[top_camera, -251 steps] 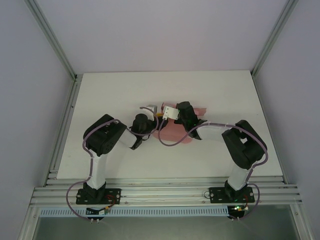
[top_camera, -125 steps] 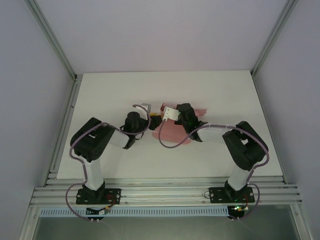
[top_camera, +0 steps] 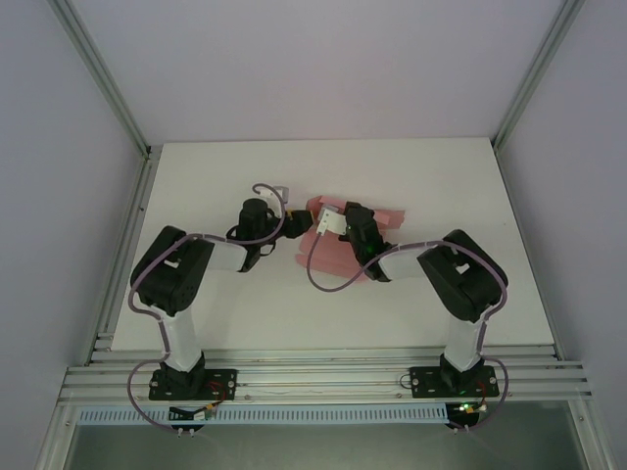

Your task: Assemble paper box

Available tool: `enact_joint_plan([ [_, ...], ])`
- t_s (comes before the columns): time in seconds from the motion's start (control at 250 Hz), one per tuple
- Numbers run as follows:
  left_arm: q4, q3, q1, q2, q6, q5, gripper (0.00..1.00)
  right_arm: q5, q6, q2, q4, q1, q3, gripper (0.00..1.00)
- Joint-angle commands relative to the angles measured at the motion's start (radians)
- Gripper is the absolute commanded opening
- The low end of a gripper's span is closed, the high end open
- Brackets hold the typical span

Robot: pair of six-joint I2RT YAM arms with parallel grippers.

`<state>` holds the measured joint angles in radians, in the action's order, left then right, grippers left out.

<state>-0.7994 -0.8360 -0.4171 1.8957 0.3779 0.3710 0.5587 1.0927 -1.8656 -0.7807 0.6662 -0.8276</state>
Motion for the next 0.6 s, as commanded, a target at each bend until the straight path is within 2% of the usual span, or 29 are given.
enact_joint_plan([
  [0.0, -0.053, 0.006, -0.002, 0.035, -0.003, 0.066, 0.49, -0.028, -0.027, -0.098, 0.11, 0.025, 0.074, 0.02],
  [0.08, -0.03, -0.007, -0.001, 0.053, -0.01, 0.049, 0.38, -0.035, -0.038, -0.095, 0.107, 0.027, 0.082, 0.02],
  [0.184, -0.024, -0.013, -0.002, 0.062, -0.011, 0.072, 0.37, -0.044, -0.043, -0.079, 0.137, 0.027, 0.084, 0.02],
  [0.3, -0.142, 0.021, -0.002, 0.059, 0.009, 0.166, 0.41, -0.046, -0.029, -0.079, 0.139, 0.027, 0.091, 0.02],
  [0.391, -0.201, 0.049, -0.002, 0.047, 0.025, 0.193, 0.43, -0.041, -0.019, -0.083, 0.135, 0.033, 0.098, 0.03],
  [0.443, -0.206, 0.054, -0.005, 0.04, 0.023, 0.182, 0.48, -0.042, -0.019, -0.082, 0.131, 0.035, 0.104, 0.04],
  [0.487, -0.182, 0.044, -0.014, 0.034, -0.004, 0.158, 0.47, -0.044, -0.029, -0.074, 0.134, 0.037, 0.105, 0.04],
  [0.595, -0.02, -0.015, -0.045, 0.03, -0.095, 0.065, 0.46, -0.053, -0.056, -0.042, 0.188, 0.037, 0.091, 0.04],
])
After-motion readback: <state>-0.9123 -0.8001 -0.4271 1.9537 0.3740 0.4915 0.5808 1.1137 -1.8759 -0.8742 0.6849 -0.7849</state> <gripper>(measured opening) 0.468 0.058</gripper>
